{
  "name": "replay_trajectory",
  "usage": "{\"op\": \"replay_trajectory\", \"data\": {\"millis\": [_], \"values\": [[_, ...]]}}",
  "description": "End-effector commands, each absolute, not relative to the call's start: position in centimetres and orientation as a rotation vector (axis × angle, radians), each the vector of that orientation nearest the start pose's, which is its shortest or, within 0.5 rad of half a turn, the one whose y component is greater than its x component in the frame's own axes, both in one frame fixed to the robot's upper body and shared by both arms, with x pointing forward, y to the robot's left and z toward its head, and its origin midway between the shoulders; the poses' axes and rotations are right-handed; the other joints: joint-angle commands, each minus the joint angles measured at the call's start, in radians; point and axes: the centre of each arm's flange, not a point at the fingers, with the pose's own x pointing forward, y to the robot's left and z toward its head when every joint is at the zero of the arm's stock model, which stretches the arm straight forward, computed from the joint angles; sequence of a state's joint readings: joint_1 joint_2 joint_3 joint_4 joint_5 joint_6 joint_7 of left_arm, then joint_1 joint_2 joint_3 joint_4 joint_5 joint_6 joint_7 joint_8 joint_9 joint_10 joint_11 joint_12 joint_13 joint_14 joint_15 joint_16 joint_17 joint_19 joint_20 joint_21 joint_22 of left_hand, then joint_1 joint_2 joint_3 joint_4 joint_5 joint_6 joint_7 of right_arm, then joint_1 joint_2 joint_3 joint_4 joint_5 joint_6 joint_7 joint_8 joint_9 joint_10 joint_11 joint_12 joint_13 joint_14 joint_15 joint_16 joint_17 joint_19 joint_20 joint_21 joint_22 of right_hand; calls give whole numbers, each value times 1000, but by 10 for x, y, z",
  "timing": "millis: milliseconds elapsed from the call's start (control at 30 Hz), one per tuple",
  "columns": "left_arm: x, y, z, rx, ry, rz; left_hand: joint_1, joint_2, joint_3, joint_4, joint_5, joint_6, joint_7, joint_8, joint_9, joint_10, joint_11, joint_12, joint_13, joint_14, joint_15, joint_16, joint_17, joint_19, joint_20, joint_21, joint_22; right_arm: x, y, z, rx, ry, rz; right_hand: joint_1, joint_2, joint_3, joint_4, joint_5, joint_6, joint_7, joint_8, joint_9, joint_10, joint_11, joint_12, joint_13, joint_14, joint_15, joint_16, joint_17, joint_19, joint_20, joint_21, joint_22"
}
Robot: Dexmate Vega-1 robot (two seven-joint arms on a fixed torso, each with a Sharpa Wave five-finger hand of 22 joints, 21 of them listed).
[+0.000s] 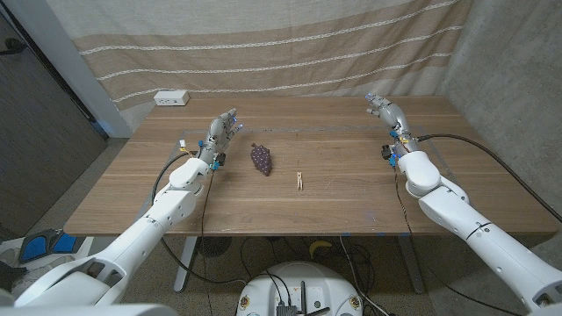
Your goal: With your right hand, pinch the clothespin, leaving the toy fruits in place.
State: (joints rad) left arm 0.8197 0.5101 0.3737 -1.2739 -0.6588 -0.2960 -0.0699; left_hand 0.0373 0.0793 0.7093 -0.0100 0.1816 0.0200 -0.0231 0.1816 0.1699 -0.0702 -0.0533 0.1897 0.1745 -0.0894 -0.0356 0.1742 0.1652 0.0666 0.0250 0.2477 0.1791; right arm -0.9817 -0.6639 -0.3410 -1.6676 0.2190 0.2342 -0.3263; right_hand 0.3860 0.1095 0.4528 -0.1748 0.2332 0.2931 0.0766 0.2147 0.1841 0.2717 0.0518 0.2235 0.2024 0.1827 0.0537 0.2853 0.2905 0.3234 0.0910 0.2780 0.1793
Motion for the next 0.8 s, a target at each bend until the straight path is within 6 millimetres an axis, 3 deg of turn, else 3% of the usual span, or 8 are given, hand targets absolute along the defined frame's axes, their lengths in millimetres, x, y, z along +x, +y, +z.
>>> {"op": "replay_trajectory", "data": {"millis": [33,800], "values": [[655,290,-22,-22,-597,-241,-1,59,4,-2,6,5,-4,5,3,-1,2,4,3,-1,-5,4,6,10,-1,-3,3,555,-277,19,-451,-833,-40,13,0,1,7,4,10,-3,3,2,11,-2,2,6,13,-2,12,6,9,4,-3,4],[649,293,-26,-25,-599,-251,-2,59,4,-3,6,7,-4,3,3,-2,4,3,3,0,-3,4,6,11,0,-8,4,511,-259,19,-614,-873,-76,16,0,-3,11,6,23,-8,1,2,27,-5,4,7,33,-15,23,14,16,5,-6,4]]}}
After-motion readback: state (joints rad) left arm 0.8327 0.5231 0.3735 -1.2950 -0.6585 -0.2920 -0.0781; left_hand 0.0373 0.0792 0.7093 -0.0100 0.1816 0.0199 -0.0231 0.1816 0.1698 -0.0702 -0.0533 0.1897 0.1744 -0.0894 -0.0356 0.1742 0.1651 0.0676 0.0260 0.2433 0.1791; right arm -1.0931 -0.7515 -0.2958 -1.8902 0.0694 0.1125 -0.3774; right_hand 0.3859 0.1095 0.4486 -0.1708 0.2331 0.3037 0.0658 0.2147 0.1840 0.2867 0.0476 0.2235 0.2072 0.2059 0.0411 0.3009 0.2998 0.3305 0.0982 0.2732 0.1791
